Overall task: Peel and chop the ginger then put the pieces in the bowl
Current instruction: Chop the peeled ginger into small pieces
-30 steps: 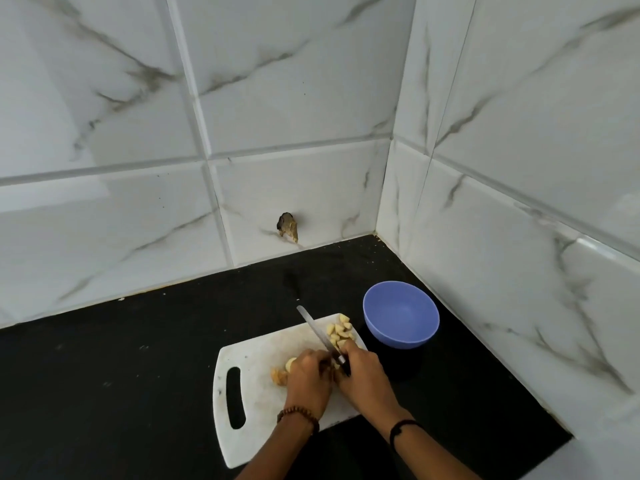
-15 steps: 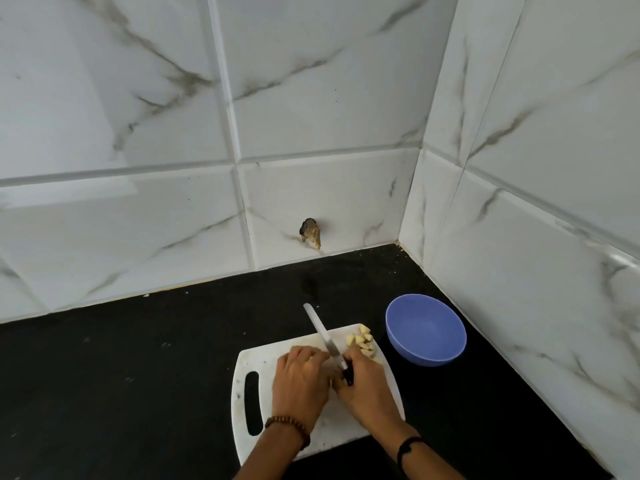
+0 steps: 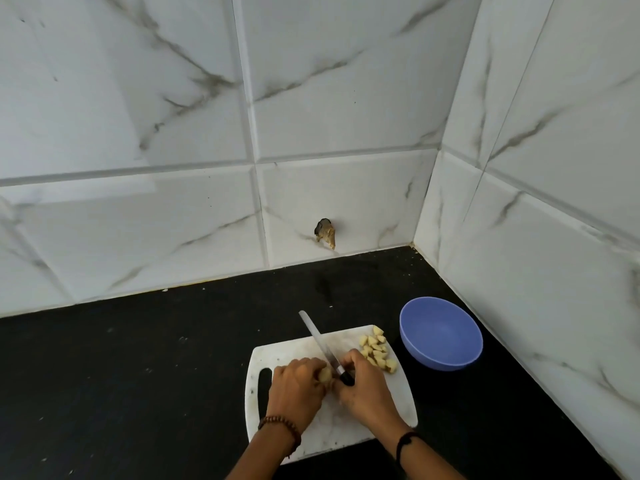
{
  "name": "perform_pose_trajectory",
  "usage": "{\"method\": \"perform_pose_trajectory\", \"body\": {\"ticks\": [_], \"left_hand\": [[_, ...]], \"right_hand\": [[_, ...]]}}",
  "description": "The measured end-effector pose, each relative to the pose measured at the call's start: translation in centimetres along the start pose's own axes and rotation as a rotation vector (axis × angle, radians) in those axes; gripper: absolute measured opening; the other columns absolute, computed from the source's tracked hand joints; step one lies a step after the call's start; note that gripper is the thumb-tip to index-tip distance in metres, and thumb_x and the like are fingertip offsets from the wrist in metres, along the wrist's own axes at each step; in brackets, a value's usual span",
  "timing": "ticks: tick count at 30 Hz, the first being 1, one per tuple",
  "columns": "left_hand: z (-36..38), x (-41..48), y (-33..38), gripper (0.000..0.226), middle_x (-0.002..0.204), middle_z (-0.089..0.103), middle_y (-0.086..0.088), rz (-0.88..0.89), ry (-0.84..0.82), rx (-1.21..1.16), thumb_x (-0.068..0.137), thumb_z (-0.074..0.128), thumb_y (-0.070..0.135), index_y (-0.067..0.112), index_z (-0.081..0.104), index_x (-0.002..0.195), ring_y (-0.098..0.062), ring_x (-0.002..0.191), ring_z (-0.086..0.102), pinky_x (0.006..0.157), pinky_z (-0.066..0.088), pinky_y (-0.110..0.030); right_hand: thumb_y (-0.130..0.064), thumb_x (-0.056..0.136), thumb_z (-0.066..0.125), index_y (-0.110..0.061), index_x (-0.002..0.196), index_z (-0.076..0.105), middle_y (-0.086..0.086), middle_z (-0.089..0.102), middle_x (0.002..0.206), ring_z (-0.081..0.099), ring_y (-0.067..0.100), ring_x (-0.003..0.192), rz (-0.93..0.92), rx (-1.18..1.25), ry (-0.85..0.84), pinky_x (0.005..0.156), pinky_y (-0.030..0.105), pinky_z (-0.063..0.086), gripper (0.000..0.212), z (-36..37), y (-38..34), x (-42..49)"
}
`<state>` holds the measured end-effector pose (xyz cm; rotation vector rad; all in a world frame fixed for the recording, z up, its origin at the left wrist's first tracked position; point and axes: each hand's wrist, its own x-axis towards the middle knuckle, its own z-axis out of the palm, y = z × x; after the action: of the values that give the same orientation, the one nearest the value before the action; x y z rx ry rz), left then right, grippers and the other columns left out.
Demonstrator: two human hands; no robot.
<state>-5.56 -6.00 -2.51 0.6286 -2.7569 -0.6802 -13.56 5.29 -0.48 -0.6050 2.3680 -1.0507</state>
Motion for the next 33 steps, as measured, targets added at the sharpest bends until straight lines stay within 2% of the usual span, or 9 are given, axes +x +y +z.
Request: {"method": "perform_pose_trajectory", "body": {"ticks": [2,7,11,14,16,20,24,30,33], "left_hand": [[0.1,0.1,0.0,0.014,0.092,0.067,0.017,0.018,-0.003,-0.013,0.089,0.056,0.036,0.035,0.064,0.1,-0.001,0.088,0.058,0.09,0.045,-0.029],[0.4,0.5,0.0,0.022,0.1,0.067,0.018,0.067,-0.011,0.014,0.091,0.055,0.032,0.036,0.062,0.111,-0.001,0.095,0.058,0.101,0.032,-0.025],[1.0,0.9,0.6,0.027,0.099,0.069,0.01,0.123,-0.018,-0.078,0.087,0.063,0.022,0.03,0.065,0.112,-0.007,0.093,0.061,0.09,0.046,-0.023],[1.5,1.1,1.2,0.031,0.105,0.067,0.009,0.131,-0.027,-0.11,0.085,0.068,0.02,0.027,0.064,0.116,-0.006,0.096,0.06,0.086,0.044,-0.013],[1.9,1.0,1.4,0.031,0.105,0.067,0.01,0.143,-0.058,-0.112,0.085,0.069,0.021,0.028,0.066,0.115,-0.004,0.095,0.06,0.084,0.043,-0.008],[2.1,0.7,1.2,0.023,0.099,0.067,0.007,0.075,-0.065,-0.149,0.085,0.069,0.023,0.026,0.071,0.107,-0.005,0.087,0.061,0.081,0.052,-0.018],[2.0,0.7,1.0,0.02,0.094,0.067,0.007,0.016,-0.045,-0.212,0.084,0.071,0.025,0.025,0.073,0.104,-0.004,0.083,0.061,0.079,0.052,-0.016],[2.1,0.9,0.8,0.016,0.096,0.069,0.007,-0.108,-0.006,-0.271,0.081,0.074,0.018,0.018,0.073,0.097,-0.002,0.084,0.064,0.083,0.053,-0.016],[2.1,0.8,0.9,0.016,0.095,0.071,0.005,-0.103,0.003,-0.281,0.081,0.074,0.015,0.016,0.074,0.097,-0.004,0.083,0.065,0.082,0.054,-0.018]], "right_hand": [[-0.024,0.091,0.068,-0.027,0.099,0.054,-0.012,0.059,0.094,0.055,-0.001,0.084,0.018,0.012,-0.003,0.062,0.01,0.04,0.016,-0.2,0.0,0.0],[-0.027,0.089,0.071,-0.026,0.1,0.055,-0.011,0.061,0.096,0.057,0.0,0.086,0.033,0.037,-0.022,0.063,0.01,0.041,0.019,-0.5,0.2,-0.2],[-0.03,0.088,0.072,-0.029,0.1,0.053,-0.011,0.059,0.1,0.056,0.001,0.088,0.065,0.076,0.003,0.069,0.013,0.045,0.023,-1.1,0.7,-0.4],[-0.034,0.088,0.071,-0.03,0.104,0.054,-0.012,0.06,0.102,0.058,0.003,0.091,0.089,0.065,0.016,0.079,0.019,0.052,0.024,-1.7,1.5,-0.7],[-0.035,0.088,0.069,-0.028,0.106,0.055,-0.011,0.061,0.102,0.058,0.003,0.091,0.107,0.049,0.01,0.077,0.018,0.051,0.023,-2.0,2.1,-1.2],[-0.041,0.092,0.063,-0.029,0.103,0.056,-0.01,0.063,0.094,0.061,0.004,0.086,0.109,0.053,0.044,0.074,0.018,0.051,0.018,-2.1,2.8,-2.1],[-0.039,0.097,0.055,-0.031,0.108,0.054,-0.009,0.063,0.096,0.062,0.004,0.087,0.05,0.032,0.038,0.073,0.016,0.051,0.013,-1.7,3.0,-3.4],[-0.033,0.101,0.05,-0.034,0.121,0.049,-0.017,0.061,0.106,0.056,-0.009,0.091,-0.025,0.001,0.002,0.073,0.004,0.041,0.02,-1.1,3.1,-4.9],[-0.033,0.101,0.049,-0.033,0.122,0.048,-0.016,0.061,0.107,0.057,-0.008,0.092,-0.031,-0.034,0.008,0.074,0.004,0.042,0.021,-1.0,3.2,-4.9]]}}
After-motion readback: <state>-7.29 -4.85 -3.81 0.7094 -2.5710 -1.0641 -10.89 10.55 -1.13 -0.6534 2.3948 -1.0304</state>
